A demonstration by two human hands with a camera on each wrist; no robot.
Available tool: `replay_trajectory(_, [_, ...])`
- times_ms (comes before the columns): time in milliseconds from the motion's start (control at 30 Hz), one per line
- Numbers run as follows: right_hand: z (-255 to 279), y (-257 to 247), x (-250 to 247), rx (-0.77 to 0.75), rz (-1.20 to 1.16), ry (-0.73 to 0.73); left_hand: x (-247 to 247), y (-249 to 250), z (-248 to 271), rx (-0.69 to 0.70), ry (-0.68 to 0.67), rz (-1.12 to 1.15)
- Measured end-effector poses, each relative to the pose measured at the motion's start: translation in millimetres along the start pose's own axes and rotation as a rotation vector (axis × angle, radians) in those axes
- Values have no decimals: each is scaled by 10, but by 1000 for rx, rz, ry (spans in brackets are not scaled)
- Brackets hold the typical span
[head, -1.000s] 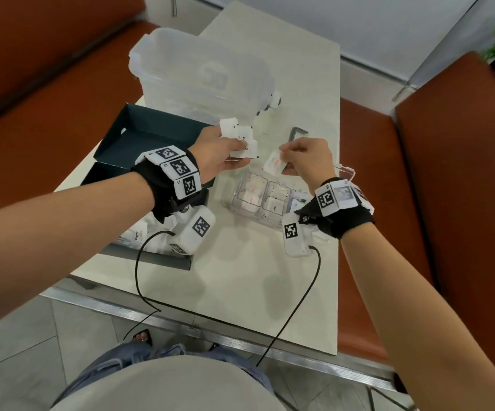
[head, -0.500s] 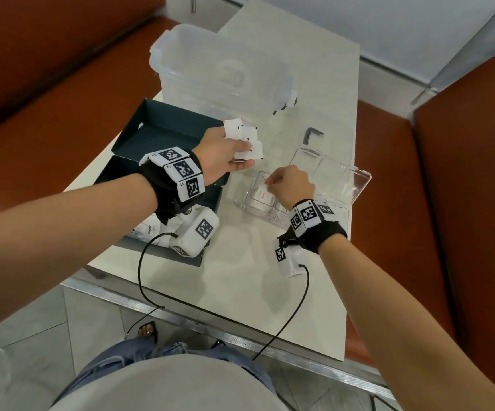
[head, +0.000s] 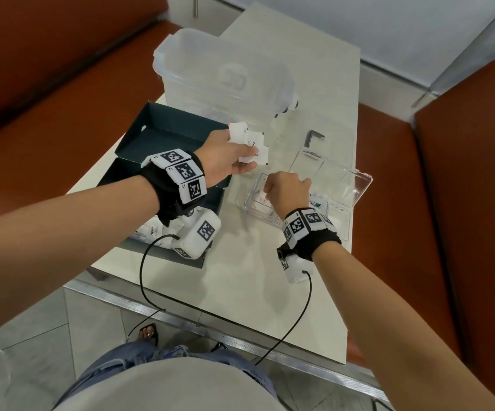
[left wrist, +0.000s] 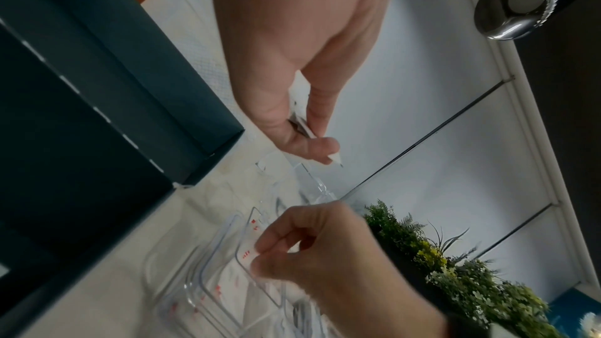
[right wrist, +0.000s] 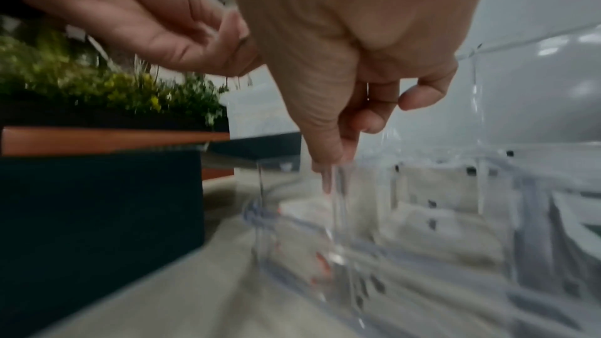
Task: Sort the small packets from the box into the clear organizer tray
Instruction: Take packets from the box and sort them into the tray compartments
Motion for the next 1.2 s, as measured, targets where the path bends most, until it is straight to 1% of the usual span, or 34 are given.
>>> replay_trajectory(67, [-4,20,-189,32,-126,58,-8,7,1,6,-23,-50])
replay_trajectory(133, [-20,42,-441,59,-345,119,-14,8,-3,3,-49,-91])
replay_trajectory(200, [-44,28,-688,38,-556,167,-4,9,-8,-1,-86,-147])
replay_trajectory(267, [-69,-25,-863,-6,-681,164,38,7,-10,-1,-144,-204])
replay_trajectory(400, [-76,-149,-944,-105,-688,43,172,18,16,11,-261,-294])
replay_trajectory(467, [-70,-165,-940,-142,-669,26,215,23,22,21,-287,-339])
replay_trajectory(500, [-79,-152,-939,-136,-678,25,227,26,22,24,-292,-352])
replay_trajectory(600, [-128,-44,-908,-23,-810,5,229,30,23,19,-287,-344])
replay_trajectory(733, [-141,80,-833,143,-980,-69,199,26,30,-21,-255,-326])
replay_trajectory(900, [-167,187,-784,232,-1015,-85,133,34,33,-59,-188,-297])
replay_trajectory(1033, [-219,321,-755,297,-997,-38,39,50,10,-49,-100,-275])
replay_trajectory(1133, [-239,395,-664,303,-874,-37,-24,67,-2,-44,-36,-261])
replay_trajectory(1200, [-219,365,-545,239,-711,-124,-49,76,-5,-48,-13,-255])
Point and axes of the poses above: each hand's wrist, its own z-axis away from the middle knuckle, its own x-axis out of the palm, y = z × x, the point moved 5 cm from there along -z, towards the middle knuckle, and after that the axes turned 13 degrees about x, right-handed, at the moved point
